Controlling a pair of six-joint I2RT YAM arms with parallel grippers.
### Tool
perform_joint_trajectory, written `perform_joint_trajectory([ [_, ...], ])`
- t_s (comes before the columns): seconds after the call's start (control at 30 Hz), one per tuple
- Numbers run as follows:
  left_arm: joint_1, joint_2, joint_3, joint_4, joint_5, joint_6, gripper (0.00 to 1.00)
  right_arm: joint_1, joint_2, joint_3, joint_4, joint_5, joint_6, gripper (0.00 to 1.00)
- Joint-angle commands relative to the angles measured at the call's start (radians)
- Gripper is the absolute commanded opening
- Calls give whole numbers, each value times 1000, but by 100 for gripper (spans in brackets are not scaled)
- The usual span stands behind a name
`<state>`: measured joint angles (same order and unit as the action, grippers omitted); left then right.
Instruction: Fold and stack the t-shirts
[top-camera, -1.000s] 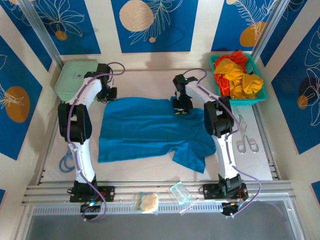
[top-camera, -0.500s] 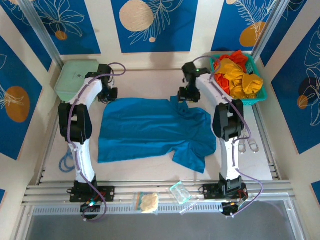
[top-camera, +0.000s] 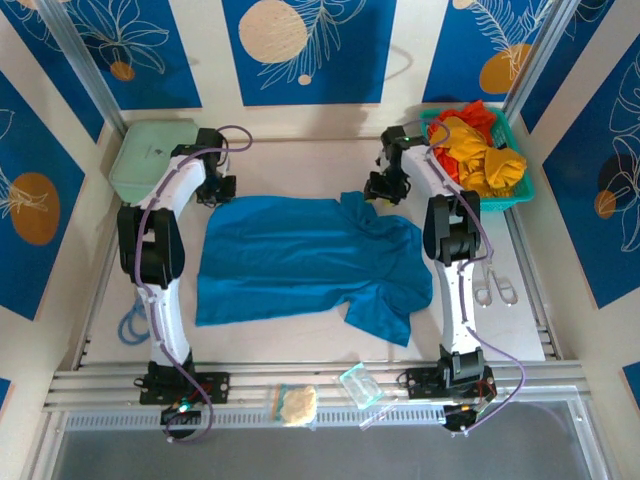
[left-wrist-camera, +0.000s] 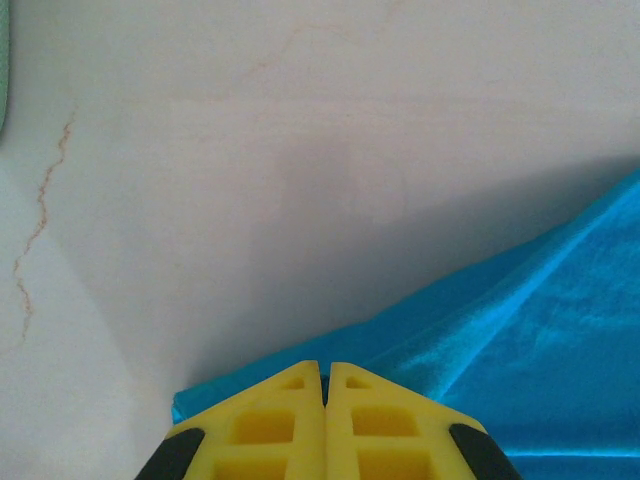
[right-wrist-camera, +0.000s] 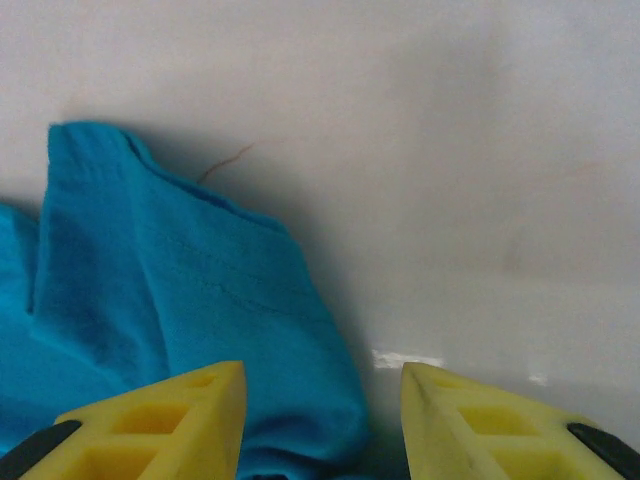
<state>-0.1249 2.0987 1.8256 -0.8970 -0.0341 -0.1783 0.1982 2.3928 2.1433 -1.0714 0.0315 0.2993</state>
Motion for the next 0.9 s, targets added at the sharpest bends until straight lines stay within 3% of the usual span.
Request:
perform_joint_trajectory([
  [0.0,-9,-17,-3,-9,-3,-6,0,25,0,-14,-11,-62,2,44],
  [0.1,-8,-20,-6,-9,-5,-6,0,29,17,-15,-10,-45,7,33],
  [0.27,-9,-26,-12,-8,-11,-3,0,37,16,42,-39,54,-10,0],
  [0.37,-9,-26,-17,-6,-10,-3,0,39,20,100,-79,119,-26,3],
  [0.5,-8,-26,-28,4,-3,-10,0,36,24,106,-90,121,-31,31],
  [0.87,-9,-26,-27,0,-13,-4,0,17,83,53,-41,2,-10,33],
])
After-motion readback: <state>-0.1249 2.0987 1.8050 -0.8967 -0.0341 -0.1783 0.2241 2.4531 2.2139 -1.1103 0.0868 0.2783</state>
